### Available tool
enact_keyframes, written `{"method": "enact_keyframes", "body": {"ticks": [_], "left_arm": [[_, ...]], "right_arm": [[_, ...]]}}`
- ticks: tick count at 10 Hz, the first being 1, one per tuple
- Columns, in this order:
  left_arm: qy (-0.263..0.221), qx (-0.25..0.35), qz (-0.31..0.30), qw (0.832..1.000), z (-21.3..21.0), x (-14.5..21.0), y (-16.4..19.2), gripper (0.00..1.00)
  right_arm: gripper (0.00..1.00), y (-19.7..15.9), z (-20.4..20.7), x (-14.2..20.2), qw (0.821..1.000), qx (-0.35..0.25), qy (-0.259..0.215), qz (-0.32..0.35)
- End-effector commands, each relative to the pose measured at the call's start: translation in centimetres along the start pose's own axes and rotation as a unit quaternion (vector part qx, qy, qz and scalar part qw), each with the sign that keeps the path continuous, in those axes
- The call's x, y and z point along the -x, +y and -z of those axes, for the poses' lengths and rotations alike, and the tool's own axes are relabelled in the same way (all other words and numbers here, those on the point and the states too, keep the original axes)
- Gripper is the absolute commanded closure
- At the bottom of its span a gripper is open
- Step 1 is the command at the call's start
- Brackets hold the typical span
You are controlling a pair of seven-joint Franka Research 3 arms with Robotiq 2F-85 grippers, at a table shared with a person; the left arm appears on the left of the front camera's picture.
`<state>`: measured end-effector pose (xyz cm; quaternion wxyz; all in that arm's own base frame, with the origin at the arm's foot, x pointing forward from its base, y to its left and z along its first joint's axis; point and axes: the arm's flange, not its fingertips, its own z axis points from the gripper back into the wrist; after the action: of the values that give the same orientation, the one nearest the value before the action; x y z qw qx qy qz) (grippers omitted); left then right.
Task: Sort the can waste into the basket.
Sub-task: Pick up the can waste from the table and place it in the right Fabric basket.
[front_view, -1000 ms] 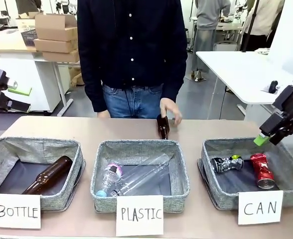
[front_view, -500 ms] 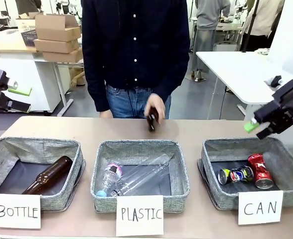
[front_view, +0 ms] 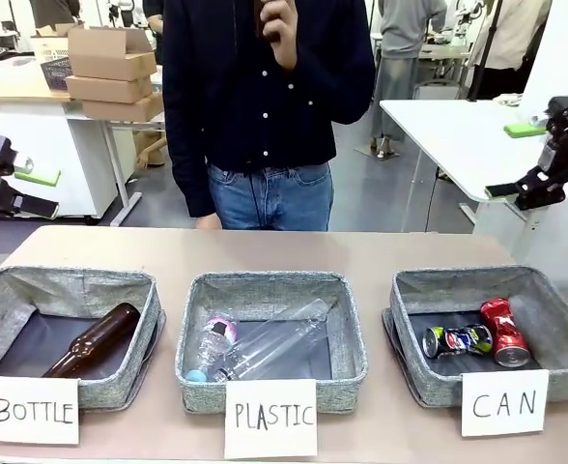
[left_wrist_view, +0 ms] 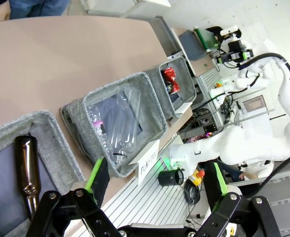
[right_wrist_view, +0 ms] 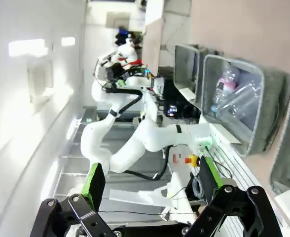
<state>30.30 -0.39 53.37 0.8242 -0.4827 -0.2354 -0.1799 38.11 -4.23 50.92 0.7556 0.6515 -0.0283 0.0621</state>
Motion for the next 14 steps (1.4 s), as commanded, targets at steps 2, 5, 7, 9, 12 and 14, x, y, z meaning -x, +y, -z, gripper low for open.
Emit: {"method": "enact_keyframes", "body": {"ticks": [2, 5, 7, 9, 12, 14], "left_arm": [[-0.003, 0.008, 0.0, 1.0, -0.07, -0.14, -0.19, 0.0], [-0.003, 0.008, 0.0, 1.0, -0.07, -0.14, -0.19, 0.0], [-0.003, 0.008, 0.0, 1.0, -0.07, -0.14, -0.19, 0.0], [-0.003, 0.008, 0.0, 1.0, -0.07, -0.14, -0.19, 0.0], [-0.003, 0.008, 0.0, 1.0, -0.07, -0.14, -0.19, 0.0], [-0.003, 0.008, 0.0, 1.0, -0.07, -0.14, -0.19, 0.0]], "right_arm": [[0.0, 0.63, 1.14, 0.81, 0.996, 0.084, 0.016, -0.023], [0.0, 0.63, 1.14, 0.81, 0.996, 0.084, 0.016, -0.023], [0.0, 0.63, 1.14, 0.81, 0.996, 0.084, 0.016, -0.023], [0.0, 0.63, 1.14, 0.81, 0.996, 0.084, 0.016, -0.023], [0.0, 0.63, 1.14, 0.81, 0.996, 0.084, 0.016, -0.023], [0.0, 0.63, 1.14, 0.81, 0.996, 0.084, 0.016, -0.023]]}}
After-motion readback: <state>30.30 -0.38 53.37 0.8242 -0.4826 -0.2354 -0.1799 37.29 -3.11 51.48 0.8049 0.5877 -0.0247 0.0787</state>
